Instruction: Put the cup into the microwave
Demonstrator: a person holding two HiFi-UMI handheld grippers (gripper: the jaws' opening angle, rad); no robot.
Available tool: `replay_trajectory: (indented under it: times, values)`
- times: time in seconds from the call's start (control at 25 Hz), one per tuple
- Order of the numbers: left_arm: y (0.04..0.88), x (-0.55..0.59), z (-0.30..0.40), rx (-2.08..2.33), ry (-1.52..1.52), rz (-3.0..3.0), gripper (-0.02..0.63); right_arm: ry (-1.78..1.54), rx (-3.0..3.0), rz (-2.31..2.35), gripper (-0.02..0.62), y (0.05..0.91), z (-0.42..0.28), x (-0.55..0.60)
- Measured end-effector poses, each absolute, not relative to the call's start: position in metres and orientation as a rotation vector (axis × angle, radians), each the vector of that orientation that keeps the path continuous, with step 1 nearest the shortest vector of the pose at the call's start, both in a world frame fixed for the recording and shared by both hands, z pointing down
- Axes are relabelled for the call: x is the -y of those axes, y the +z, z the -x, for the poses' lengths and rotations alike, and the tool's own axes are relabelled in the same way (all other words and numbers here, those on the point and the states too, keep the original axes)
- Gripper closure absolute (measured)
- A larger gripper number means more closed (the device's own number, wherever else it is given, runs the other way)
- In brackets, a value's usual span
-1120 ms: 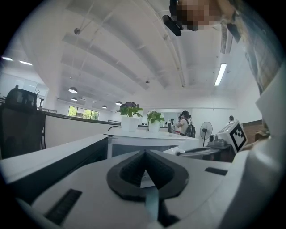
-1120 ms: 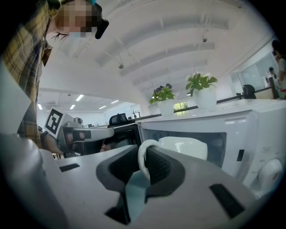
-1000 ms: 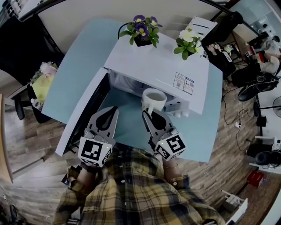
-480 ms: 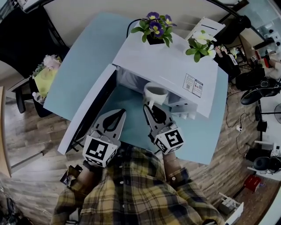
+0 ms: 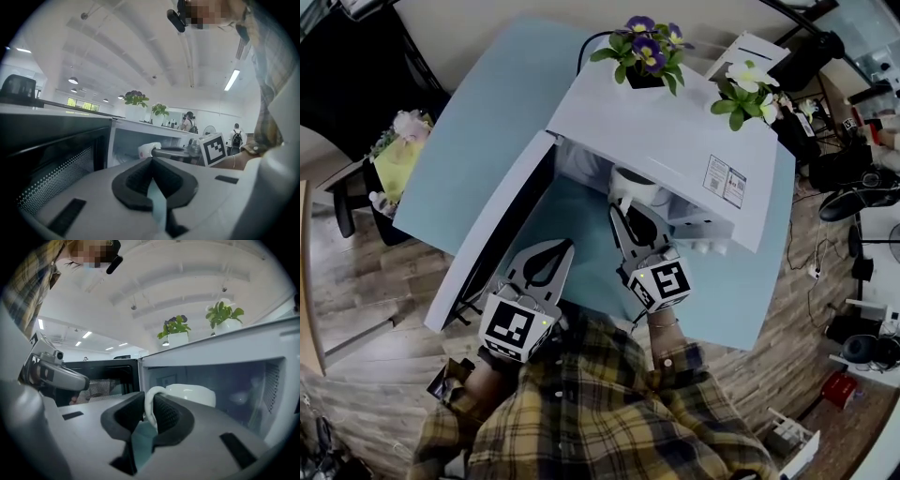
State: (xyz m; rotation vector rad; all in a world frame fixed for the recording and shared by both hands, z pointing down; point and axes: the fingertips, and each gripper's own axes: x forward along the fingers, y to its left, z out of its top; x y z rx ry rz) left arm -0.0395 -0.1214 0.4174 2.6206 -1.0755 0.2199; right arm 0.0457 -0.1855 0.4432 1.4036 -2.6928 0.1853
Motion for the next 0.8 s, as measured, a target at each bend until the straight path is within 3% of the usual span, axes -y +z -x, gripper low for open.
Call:
replay_trajectory:
  times: [0.8]
  values:
    - [0.419, 0.113, 0.034, 1.070, 0.222, -2.618, 0.614, 0.058, 2.623, -1.502, 0.534, 0.464, -0.053, 0.215]
